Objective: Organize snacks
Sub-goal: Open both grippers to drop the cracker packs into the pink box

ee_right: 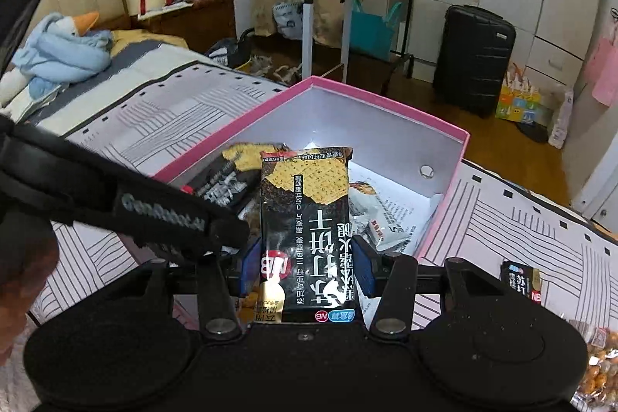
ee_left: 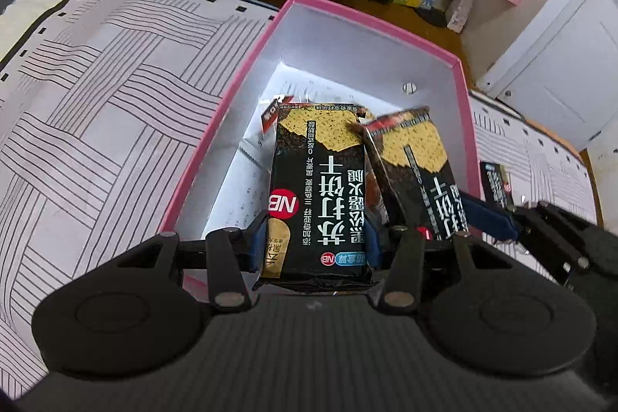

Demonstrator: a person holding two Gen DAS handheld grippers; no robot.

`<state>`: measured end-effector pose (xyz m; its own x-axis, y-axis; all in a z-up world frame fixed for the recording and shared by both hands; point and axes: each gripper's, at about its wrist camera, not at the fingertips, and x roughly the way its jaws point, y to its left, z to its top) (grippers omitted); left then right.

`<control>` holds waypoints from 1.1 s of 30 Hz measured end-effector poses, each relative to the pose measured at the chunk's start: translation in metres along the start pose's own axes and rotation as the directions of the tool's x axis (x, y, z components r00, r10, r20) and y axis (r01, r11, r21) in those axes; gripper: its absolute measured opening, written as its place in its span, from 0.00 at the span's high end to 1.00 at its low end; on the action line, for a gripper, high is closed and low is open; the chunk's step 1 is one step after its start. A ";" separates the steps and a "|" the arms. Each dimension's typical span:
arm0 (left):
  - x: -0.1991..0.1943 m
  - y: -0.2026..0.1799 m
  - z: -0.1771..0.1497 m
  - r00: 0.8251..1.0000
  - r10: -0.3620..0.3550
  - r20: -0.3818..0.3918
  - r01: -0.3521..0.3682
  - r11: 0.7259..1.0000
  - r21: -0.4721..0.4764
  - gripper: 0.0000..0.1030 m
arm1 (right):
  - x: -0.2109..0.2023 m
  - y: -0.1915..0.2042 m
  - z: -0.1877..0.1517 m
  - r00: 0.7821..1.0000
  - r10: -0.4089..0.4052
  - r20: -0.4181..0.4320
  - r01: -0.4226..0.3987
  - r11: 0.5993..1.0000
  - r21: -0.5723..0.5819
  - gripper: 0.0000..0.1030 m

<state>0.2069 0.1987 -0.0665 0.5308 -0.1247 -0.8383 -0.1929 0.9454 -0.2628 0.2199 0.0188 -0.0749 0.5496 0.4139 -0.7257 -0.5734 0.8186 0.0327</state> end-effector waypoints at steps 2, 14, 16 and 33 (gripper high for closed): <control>0.003 -0.001 0.000 1.000 0.026 0.003 -0.026 1.000 0.002 0.52 | 0.004 0.000 0.000 1.000 -0.019 -0.019 0.019 1.000 -0.009 0.47; -0.006 0.002 -0.005 1.000 0.020 0.009 -0.021 0.999 0.033 0.45 | -0.002 0.005 0.001 0.999 -0.045 -0.026 0.045 0.999 0.015 0.38; -0.014 0.003 -0.007 1.000 0.008 0.014 -0.008 1.000 0.030 0.44 | -0.011 0.004 0.001 0.998 -0.049 -0.025 0.049 0.999 0.023 0.37; -0.098 -0.028 -0.035 0.995 -0.066 0.076 0.054 0.987 0.148 0.41 | -0.113 -0.007 -0.013 0.989 -0.147 0.008 0.147 0.989 -0.019 0.34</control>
<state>0.1316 0.1742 0.0065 0.6033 -0.1638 -0.7805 -0.0391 0.9714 -0.2341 0.1535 -0.0390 -0.0021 0.6327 0.2920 -0.7172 -0.4979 0.8628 -0.0880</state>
